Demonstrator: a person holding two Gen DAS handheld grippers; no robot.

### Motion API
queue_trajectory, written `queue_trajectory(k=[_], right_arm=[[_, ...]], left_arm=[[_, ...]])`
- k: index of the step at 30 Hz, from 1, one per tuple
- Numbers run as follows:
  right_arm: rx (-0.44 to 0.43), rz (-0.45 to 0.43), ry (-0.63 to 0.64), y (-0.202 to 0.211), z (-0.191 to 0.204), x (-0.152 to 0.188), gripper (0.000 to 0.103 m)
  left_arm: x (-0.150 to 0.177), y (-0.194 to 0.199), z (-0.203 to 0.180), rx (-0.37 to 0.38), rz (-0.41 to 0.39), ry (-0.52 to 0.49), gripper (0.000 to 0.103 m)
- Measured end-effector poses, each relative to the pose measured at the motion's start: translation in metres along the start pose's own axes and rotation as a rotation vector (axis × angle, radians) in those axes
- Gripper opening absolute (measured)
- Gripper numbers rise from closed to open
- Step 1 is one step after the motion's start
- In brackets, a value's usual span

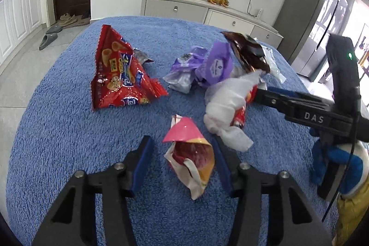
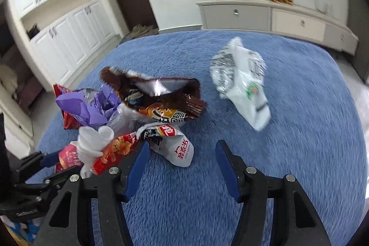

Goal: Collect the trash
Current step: 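Grasp the pink chip bag with the left tool while the right tool grasps the white-red wrapper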

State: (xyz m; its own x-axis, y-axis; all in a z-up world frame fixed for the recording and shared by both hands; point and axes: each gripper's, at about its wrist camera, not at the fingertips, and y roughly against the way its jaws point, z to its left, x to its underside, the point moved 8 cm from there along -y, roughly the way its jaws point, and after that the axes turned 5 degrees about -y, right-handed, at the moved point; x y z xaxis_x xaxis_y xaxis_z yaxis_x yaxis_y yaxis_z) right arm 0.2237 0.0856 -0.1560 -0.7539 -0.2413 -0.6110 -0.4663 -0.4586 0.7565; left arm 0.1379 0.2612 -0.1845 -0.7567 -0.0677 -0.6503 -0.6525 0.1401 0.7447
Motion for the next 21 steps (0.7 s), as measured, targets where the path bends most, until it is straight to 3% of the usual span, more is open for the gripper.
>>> queue_trajectory(k=[4,6,8,11,21], right_arm=[[-0.022,0.022,0.080,-0.014,0.011,-0.003,0.058],[-0.043,0.019,0.100,-0.015,0.015,-0.004,0.038],[-0.062,0.012,0.108,-0.013,0.018,-0.002,0.026],[-0.092,-0.021,0.097,0.000,0.020,0.001,0.018],[-0.068,-0.114,0.002,0.076,-0.003,0.039,0.016]], left_arm=[[0.002,0.002,0.000,-0.004,-0.005,0.007,0.042],[0.001,-0.001,0.005,-0.006,-0.007,0.017,0.036],[0.001,0.001,0.007,-0.011,-0.008,0.022,0.033],[0.002,0.003,0.007,-0.007,-0.010,0.023,0.031],[0.015,0.032,-0.010,0.023,-0.016,0.014,0.030]])
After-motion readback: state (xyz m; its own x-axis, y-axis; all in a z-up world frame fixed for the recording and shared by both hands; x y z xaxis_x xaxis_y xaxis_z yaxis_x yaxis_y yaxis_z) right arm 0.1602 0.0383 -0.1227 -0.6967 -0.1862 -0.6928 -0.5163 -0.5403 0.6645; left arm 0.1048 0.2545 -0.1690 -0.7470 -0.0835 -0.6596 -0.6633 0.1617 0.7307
